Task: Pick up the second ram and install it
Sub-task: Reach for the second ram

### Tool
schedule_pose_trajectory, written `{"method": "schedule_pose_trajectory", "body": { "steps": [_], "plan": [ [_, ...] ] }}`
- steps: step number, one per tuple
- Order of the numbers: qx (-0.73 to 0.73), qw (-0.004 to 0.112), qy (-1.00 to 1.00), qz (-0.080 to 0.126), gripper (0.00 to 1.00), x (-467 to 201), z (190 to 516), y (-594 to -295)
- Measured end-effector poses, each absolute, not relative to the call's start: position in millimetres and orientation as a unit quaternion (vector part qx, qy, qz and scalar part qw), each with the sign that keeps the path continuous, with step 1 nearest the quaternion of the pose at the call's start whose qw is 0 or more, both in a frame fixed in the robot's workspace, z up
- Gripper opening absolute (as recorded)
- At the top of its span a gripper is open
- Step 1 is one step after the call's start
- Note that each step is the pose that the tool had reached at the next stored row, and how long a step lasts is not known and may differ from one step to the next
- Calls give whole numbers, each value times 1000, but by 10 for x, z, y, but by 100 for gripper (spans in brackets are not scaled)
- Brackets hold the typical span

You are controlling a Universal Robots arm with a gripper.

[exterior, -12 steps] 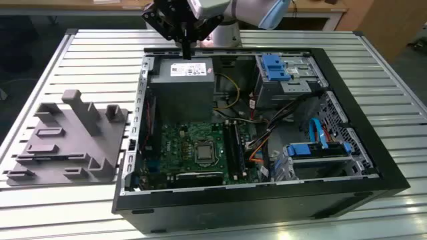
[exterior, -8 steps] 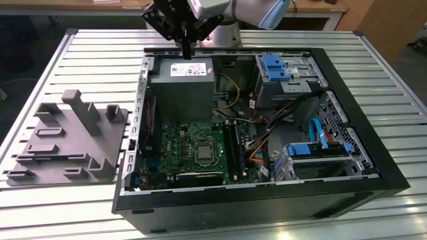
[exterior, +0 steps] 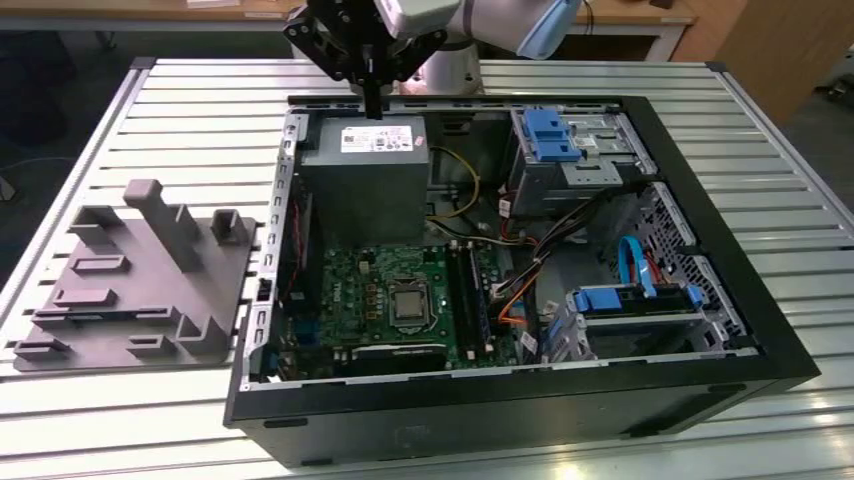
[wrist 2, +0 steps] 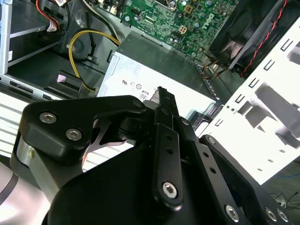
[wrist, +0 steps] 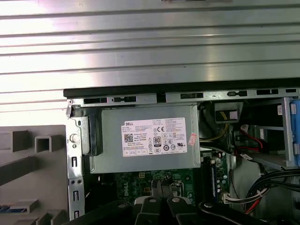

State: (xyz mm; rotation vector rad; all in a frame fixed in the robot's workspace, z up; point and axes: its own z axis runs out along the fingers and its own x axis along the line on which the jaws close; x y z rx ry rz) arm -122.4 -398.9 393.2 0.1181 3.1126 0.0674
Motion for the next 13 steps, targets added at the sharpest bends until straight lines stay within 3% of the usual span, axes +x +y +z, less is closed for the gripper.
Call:
{"method": "schedule_pose_trajectory", "body": {
  "steps": [13],
  "plan": [
    [38, 15, 999, 22, 10, -1454, 3930, -3989]
  ]
}}
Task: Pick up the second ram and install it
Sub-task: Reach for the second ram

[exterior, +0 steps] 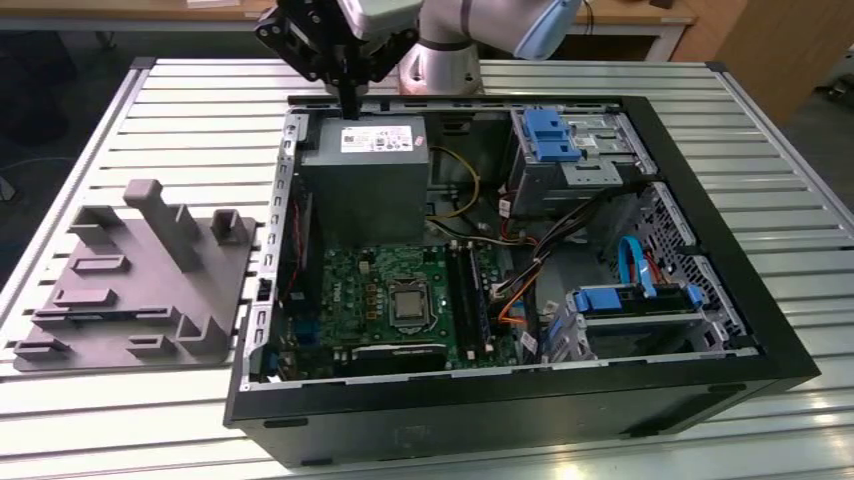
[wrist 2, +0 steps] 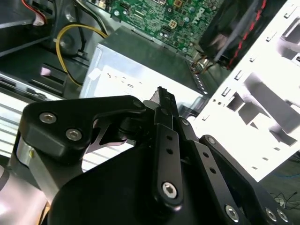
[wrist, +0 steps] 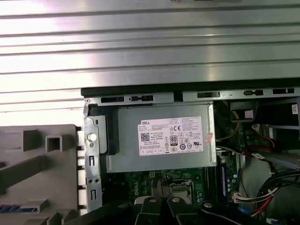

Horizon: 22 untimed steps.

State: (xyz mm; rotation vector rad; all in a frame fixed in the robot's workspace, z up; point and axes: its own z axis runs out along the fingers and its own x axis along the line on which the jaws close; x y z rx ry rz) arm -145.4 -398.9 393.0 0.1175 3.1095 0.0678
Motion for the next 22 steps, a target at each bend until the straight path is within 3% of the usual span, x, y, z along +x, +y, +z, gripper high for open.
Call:
{"method": "schedule_pose_trajectory", "body": {
  "steps": [22],
  "plan": [
    [38, 22, 999, 22, 10, -2053, 3927, -3989]
  ]
}}
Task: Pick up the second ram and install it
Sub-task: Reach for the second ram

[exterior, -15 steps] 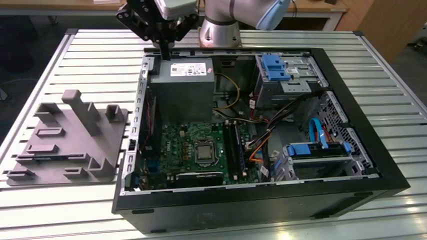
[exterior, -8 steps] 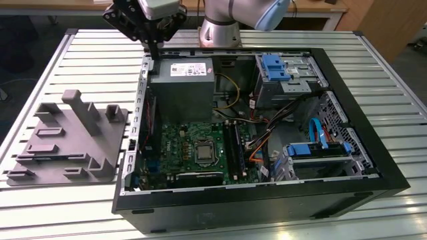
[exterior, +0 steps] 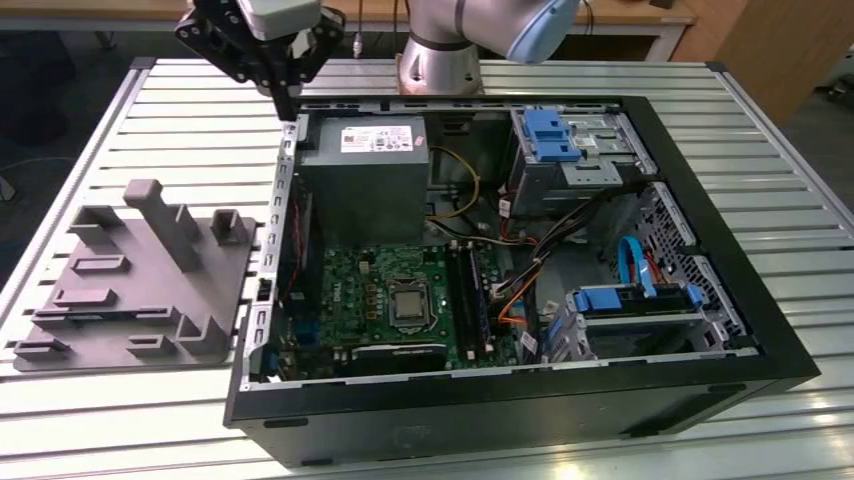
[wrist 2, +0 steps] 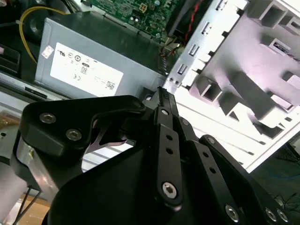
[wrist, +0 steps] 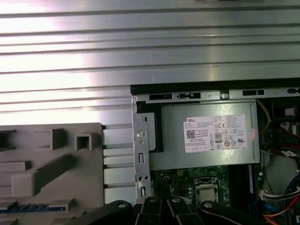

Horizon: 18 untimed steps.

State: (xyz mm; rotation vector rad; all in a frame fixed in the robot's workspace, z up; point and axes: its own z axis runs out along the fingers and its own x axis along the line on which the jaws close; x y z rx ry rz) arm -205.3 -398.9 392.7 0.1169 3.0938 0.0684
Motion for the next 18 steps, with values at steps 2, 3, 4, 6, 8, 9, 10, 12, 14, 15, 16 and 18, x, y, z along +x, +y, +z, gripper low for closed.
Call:
{"method": "schedule_pose_trajectory", "body": {
  "steps": [2, 3, 4, 6, 8, 9, 10, 12, 14, 15, 16, 18],
  "plan": [
    [38, 24, 999, 22, 10, -2113, 3926, -3989],
    [38, 24, 999, 22, 10, -2144, 3926, -3990],
    [38, 25, 999, 22, 10, -2175, 3926, -3990],
    [38, 26, 999, 22, 10, -2237, 3925, -3989],
    [38, 27, 999, 22, 10, -2302, 3925, -3989],
    [37, 27, 999, 22, 10, -2336, 3924, -3989],
    [38, 28, 999, 22, 10, -2373, 3923, -3989],
    [38, 29, 999, 22, 10, -2441, 3922, -3989],
    [37, 30, 999, 22, 10, -2510, 3921, -3990],
    [37, 31, 999, 22, 10, -2546, 3921, -3990],
    [37, 32, 999, 22, 10, -2623, 3919, -3989],
    [37, 33, 999, 23, 10, -2736, 3913, -3989]
  ]
}}
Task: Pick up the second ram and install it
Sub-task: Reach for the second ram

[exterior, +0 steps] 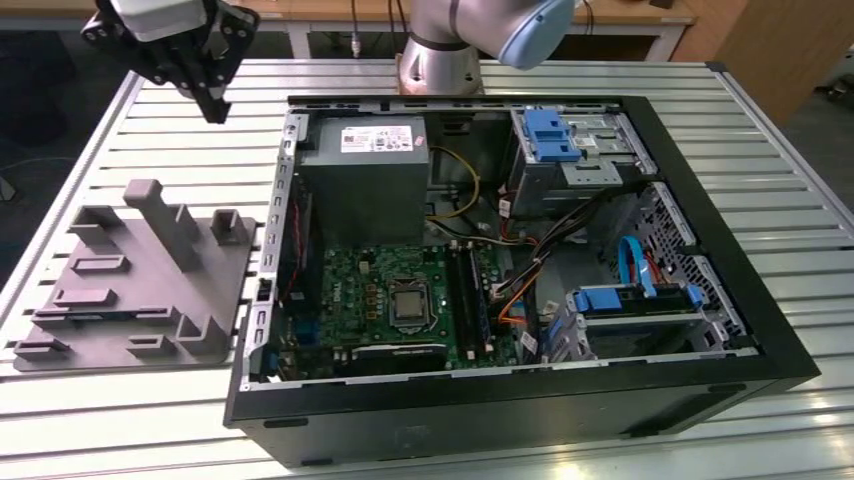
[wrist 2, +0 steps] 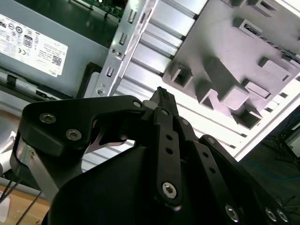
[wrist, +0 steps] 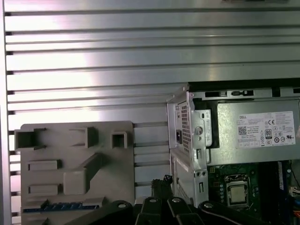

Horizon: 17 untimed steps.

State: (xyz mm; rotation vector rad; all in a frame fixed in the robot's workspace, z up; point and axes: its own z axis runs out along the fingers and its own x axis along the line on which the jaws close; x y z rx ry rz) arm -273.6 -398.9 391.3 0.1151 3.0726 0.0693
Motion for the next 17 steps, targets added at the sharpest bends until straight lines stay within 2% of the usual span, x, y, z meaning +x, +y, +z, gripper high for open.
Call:
{"method": "schedule_pose_trajectory", "body": {
  "steps": [17],
  "plan": [
    [37, 36, 998, 23, 10, -3427, 3865, -3997]
  ]
}}
